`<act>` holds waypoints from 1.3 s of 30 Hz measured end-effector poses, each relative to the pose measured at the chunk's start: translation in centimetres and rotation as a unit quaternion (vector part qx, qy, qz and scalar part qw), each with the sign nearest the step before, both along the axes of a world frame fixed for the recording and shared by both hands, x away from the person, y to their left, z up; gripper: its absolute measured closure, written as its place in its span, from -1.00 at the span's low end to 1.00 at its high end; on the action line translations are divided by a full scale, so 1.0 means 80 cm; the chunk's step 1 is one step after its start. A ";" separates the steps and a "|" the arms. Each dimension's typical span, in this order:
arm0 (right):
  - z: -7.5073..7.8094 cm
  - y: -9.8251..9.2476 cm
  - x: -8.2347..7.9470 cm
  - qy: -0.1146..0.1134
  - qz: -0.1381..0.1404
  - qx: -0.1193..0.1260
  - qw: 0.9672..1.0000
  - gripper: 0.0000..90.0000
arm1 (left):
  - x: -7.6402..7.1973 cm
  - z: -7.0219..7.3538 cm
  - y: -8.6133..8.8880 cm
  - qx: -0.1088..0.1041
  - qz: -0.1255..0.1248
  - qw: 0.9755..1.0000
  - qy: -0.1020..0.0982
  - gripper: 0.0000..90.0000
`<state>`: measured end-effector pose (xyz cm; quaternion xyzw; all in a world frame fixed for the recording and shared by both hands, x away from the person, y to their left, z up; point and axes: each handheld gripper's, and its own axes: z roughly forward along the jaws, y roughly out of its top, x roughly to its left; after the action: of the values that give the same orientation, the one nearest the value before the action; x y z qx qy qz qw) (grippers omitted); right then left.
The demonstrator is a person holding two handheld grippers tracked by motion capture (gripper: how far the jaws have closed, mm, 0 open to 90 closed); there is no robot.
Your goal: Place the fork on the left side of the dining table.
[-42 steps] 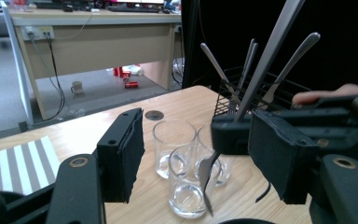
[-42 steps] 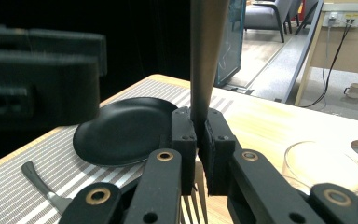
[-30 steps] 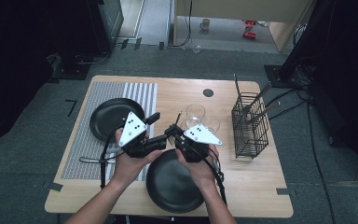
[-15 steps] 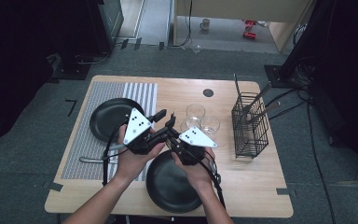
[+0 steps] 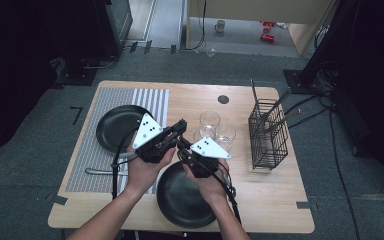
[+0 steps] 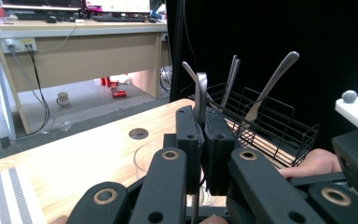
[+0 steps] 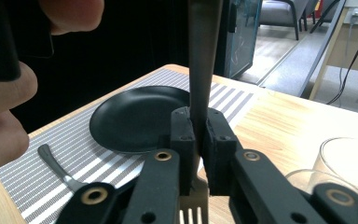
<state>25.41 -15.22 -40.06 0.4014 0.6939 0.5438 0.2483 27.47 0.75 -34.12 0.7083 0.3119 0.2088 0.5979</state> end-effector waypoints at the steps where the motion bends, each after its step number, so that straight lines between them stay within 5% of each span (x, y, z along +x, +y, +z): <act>1: 0.000 -0.001 0.000 -0.001 -0.001 0.002 1.000 0.78 | 0.001 0.000 0.001 0.004 0.004 1.000 -0.001 0.96; 12: 0.002 -0.021 -0.006 0.021 -0.008 -0.018 1.000 -0.05 | 0.007 0.000 0.013 -0.005 0.020 1.000 -0.010 0.96; 17: 0.002 -0.035 -0.010 0.040 -0.027 -0.027 0.998 -0.71 | 0.010 -0.001 0.016 -0.005 0.024 1.000 -0.012 0.96; 20: -0.001 -0.045 -0.012 0.046 -0.028 -0.029 0.998 -0.85 | 0.013 -0.001 0.020 -0.009 0.026 1.000 -0.008 0.96; 39: -0.031 -0.110 -0.038 0.080 -0.056 -0.031 0.995 -0.96 | 0.030 0.000 0.043 -0.040 0.042 0.998 0.008 0.96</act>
<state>22.38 -24.00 -42.51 0.4740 0.7043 0.4734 0.2347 29.86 4.23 -34.14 0.6721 0.3537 0.2154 0.6138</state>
